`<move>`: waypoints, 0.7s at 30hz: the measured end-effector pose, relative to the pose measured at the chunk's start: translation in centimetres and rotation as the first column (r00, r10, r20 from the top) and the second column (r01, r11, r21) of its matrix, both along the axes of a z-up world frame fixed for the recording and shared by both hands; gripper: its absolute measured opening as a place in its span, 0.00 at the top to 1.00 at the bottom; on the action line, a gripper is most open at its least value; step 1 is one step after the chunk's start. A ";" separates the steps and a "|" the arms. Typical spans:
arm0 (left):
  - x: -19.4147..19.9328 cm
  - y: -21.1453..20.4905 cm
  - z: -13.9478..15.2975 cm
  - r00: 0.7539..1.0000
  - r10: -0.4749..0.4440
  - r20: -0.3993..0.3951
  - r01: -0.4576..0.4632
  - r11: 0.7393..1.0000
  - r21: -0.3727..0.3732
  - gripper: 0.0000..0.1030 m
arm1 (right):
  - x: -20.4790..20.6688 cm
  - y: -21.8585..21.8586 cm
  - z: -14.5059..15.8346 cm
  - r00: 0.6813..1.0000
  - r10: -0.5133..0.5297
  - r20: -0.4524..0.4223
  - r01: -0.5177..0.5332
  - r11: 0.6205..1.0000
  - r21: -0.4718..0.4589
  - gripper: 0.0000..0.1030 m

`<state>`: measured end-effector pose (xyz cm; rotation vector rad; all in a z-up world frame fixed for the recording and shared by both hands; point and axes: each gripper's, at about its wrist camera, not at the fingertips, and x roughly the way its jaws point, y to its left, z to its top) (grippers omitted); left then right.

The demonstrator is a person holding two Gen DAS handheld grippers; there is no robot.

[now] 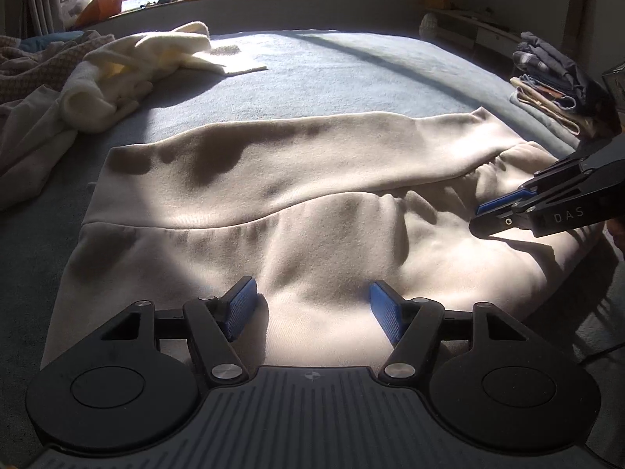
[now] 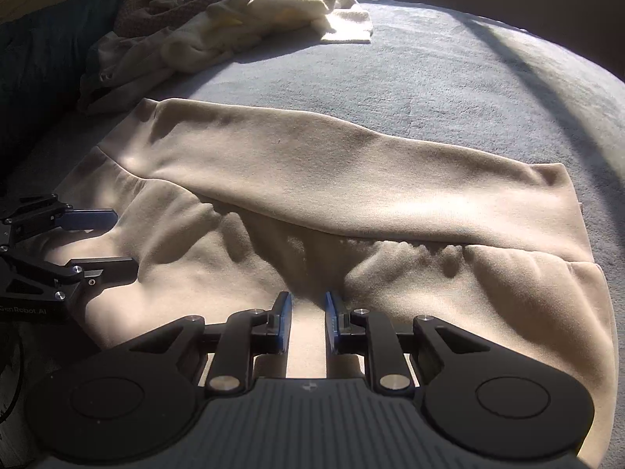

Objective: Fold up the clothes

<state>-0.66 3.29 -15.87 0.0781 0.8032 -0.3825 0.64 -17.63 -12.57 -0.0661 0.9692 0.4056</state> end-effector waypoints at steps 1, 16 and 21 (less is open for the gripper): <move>0.0 0.1 0.0 1.000 0.000 -0.001 0.000 1.000 -0.005 0.37 | -0.4 0.0 0.7 1.000 0.014 0.021 -0.014 1.000 0.019 0.80; -0.2 0.7 0.1 1.000 0.010 -0.014 -0.010 0.999 -0.036 0.37 | -3.3 0.8 0.7 0.990 0.138 0.030 -0.140 0.987 0.076 0.78; -0.1 0.8 0.1 1.000 0.010 -0.018 -0.011 0.999 -0.038 0.37 | -4.4 0.1 2.8 0.969 0.225 0.102 -0.240 0.955 0.173 0.78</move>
